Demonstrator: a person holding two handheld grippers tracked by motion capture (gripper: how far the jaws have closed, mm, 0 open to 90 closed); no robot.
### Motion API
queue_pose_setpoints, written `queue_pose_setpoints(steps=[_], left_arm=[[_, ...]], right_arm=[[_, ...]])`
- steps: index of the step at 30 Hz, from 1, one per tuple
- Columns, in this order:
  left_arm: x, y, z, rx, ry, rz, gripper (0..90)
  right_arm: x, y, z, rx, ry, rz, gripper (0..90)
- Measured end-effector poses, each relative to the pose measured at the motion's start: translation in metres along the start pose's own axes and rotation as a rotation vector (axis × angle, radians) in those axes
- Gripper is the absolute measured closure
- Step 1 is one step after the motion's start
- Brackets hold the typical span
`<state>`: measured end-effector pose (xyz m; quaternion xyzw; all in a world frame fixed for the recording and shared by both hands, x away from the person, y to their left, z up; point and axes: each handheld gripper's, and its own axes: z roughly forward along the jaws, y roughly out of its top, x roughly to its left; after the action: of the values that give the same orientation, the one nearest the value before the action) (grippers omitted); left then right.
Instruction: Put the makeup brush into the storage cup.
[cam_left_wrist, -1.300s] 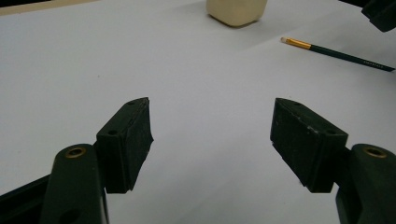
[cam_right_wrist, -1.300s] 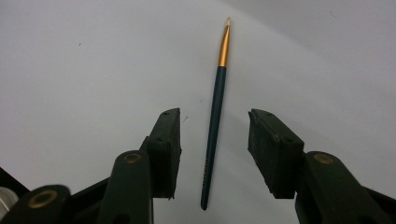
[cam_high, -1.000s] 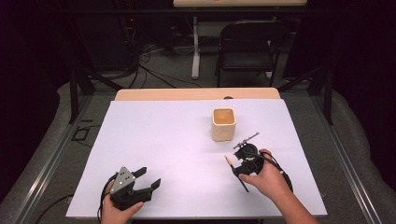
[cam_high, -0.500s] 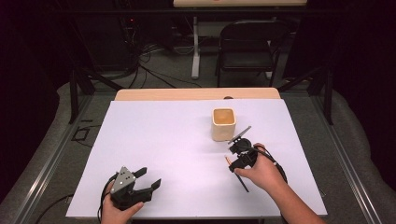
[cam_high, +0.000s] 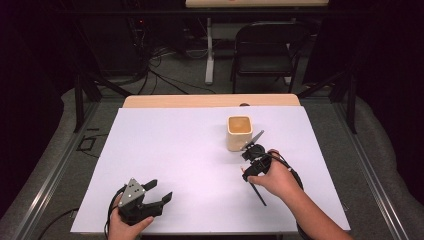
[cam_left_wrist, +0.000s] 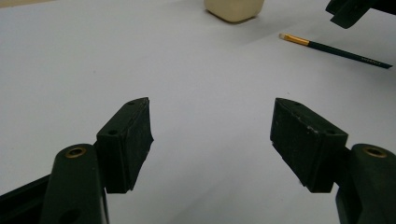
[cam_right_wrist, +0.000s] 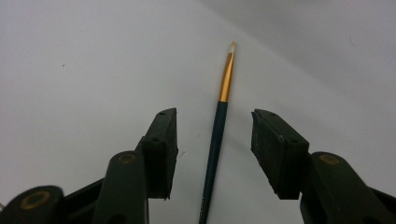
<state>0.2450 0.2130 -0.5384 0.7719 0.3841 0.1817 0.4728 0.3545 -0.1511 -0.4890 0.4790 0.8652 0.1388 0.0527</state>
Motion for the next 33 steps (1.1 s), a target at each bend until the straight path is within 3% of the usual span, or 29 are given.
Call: queue_pose_setpoints(steps=[10,11,13,16,24,25,26,27,33], left_arm=[[0.000,0.000,0.000,0.000,-0.002,0.001,29.2],[0.000,0.000,0.000,0.000,-0.004,0.000,29.1],[0.000,0.000,0.000,0.000,-0.003,0.000,29.2],[0.000,0.000,0.000,0.000,-0.004,-0.002,29.2],[0.000,0.000,0.000,0.001,-0.006,-0.002,29.2],[0.000,0.000,0.000,0.001,-0.006,-0.002,29.2],[0.000,0.000,0.001,0.001,-0.007,-0.002,29.2],[0.000,0.000,0.001,0.003,-0.006,-0.001,29.2],[0.000,0.000,0.001,0.004,-0.006,-0.001,29.2]], right_arm=[[-0.001,0.007,0.002,0.025,0.002,0.007,52.5],[-0.001,0.007,0.005,0.002,0.004,0.008,52.8],[-0.001,0.010,0.004,0.039,0.003,0.004,52.9],[0.000,0.012,0.005,0.026,0.004,0.000,52.9],[0.001,0.018,0.010,0.053,-0.004,-0.007,53.2],[0.002,0.018,0.010,0.071,-0.006,0.010,53.2],[0.001,0.019,0.014,0.046,-0.005,-0.009,52.7],[0.001,0.020,0.012,0.076,-0.009,-0.013,52.2],[-0.002,0.022,0.017,0.070,-0.014,0.000,50.5]])
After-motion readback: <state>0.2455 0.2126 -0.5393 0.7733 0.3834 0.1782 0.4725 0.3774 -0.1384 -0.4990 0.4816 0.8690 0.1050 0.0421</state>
